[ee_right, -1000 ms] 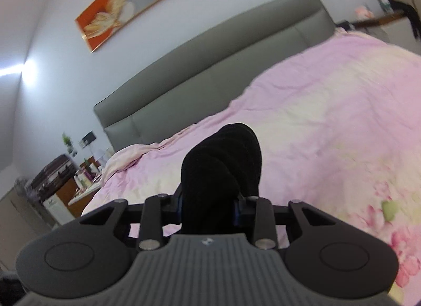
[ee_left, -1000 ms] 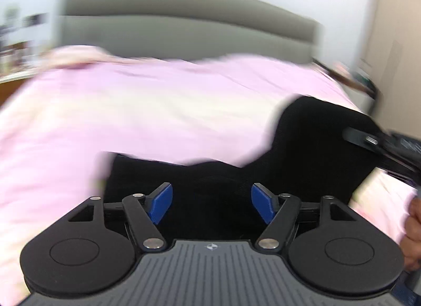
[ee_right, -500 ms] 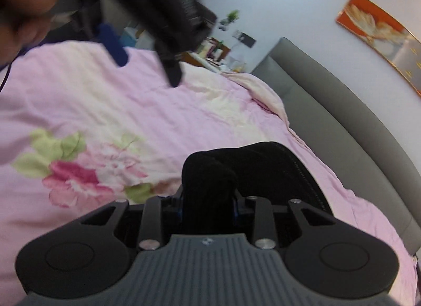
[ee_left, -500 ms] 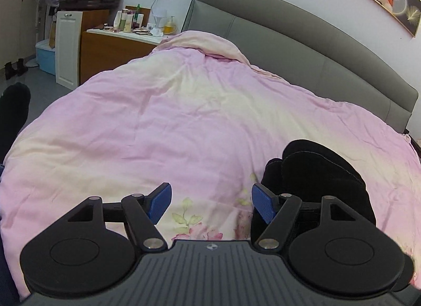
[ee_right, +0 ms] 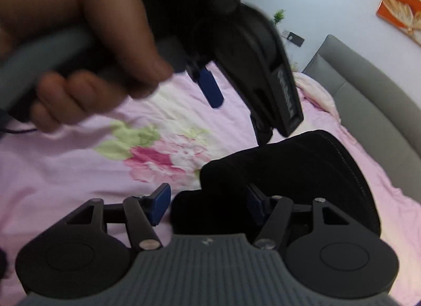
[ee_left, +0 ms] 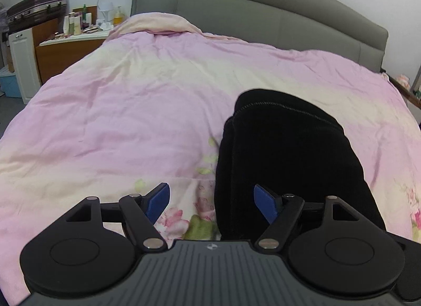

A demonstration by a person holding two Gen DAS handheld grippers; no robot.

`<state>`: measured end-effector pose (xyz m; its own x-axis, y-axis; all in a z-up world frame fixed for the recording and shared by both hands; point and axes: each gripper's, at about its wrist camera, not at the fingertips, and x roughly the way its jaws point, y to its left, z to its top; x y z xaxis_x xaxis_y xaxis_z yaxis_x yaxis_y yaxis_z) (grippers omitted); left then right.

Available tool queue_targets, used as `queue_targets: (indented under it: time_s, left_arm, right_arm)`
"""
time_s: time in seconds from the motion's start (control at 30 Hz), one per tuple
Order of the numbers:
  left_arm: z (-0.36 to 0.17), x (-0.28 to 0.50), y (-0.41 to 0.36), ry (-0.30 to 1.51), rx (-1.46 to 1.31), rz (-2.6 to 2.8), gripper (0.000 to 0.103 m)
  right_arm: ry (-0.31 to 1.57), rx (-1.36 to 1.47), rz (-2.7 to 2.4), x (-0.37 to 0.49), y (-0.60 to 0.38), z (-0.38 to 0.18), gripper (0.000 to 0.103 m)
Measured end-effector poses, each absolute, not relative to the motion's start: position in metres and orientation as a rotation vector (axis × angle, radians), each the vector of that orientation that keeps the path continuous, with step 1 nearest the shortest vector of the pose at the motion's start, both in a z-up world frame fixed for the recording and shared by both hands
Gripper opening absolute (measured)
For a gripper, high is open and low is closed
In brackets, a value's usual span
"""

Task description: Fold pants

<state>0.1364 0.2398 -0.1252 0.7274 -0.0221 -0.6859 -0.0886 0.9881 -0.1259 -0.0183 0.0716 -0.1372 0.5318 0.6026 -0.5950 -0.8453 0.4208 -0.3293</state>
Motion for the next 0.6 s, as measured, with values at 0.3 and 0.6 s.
queue_targets:
  time_s: [0.3,0.6]
  left_arm:
    - [-0.146,0.143,0.222,0.856,-0.009,0.070,0.090]
    - [-0.148,0.144,0.212,0.866,0.089,0.088,0.094]
  right_arm:
    - [0.479,-0.411,0.803,0.011,-0.008,-0.090,0.042]
    - [0.628,-0.397,0.546,0.000,-0.003,-0.164,0.060]
